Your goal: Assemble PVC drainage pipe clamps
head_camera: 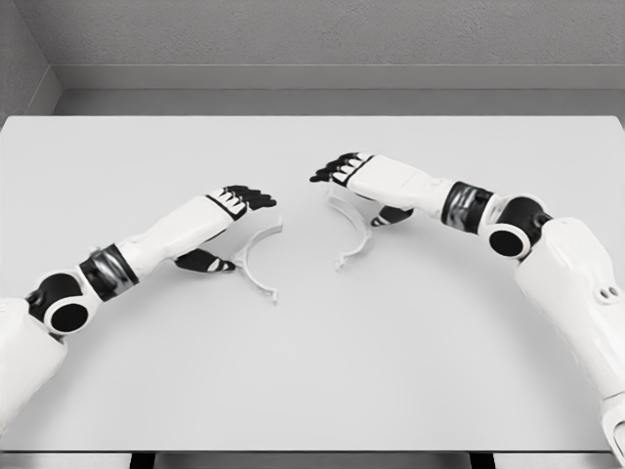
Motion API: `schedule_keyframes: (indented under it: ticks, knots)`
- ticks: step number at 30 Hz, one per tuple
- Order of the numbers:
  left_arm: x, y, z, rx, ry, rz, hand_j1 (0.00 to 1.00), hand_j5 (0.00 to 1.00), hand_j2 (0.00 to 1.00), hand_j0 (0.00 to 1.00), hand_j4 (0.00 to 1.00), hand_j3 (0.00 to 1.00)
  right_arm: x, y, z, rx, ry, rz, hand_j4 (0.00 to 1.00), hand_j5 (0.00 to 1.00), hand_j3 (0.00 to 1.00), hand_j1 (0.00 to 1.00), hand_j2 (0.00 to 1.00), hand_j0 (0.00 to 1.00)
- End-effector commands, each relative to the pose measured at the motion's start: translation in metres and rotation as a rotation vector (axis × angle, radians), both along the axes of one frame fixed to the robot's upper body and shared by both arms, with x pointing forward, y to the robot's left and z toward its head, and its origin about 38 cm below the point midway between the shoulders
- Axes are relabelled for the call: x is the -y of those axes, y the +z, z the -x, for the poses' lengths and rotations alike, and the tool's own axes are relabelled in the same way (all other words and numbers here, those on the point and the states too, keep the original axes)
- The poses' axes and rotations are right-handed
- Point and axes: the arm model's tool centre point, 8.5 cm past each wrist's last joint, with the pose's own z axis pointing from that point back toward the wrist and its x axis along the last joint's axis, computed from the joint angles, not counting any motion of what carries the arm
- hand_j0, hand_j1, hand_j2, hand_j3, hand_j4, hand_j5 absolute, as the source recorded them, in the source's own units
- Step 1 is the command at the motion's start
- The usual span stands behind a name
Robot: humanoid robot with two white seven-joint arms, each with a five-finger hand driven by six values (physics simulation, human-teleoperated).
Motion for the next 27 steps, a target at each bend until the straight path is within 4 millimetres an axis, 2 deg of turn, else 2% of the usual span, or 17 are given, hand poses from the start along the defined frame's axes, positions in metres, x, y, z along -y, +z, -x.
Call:
schedule_keyframes:
  ticks: [1,11,21,26,27]
  knots:
    - [0.003,0.000,0.000,-0.002,-0.002,0.016,1.00,1.00,1.00,1.00,1.00,1.00,-0.004,0.000,0.002,-0.001,0.012,-0.002,1.00,1.00,1.00,1.00,1.00,1.00]
    - [0.007,0.000,0.001,-0.004,-0.005,0.028,1.00,1.00,1.00,1.00,1.00,1.00,0.004,0.006,-0.010,0.002,-0.015,0.010,1.00,1.00,1.00,1.00,1.00,1.00]
    - [0.010,-0.001,0.002,-0.008,-0.009,0.035,1.00,1.00,1.00,1.00,1.00,1.00,-0.010,-0.005,-0.018,-0.034,-0.022,0.005,1.00,1.00,1.00,1.00,1.00,1.00]
    - [-0.003,0.006,-0.003,0.006,0.016,0.037,1.00,1.00,1.00,1.00,1.00,1.00,-0.020,-0.006,-0.017,-0.039,-0.007,-0.003,1.00,1.00,1.00,1.00,1.00,1.00]
    - [-0.013,0.009,-0.004,0.013,0.029,0.017,1.00,1.00,1.00,1.00,1.00,1.00,-0.021,-0.007,-0.016,-0.040,-0.005,-0.003,1.00,1.00,1.00,1.00,1.00,1.00]
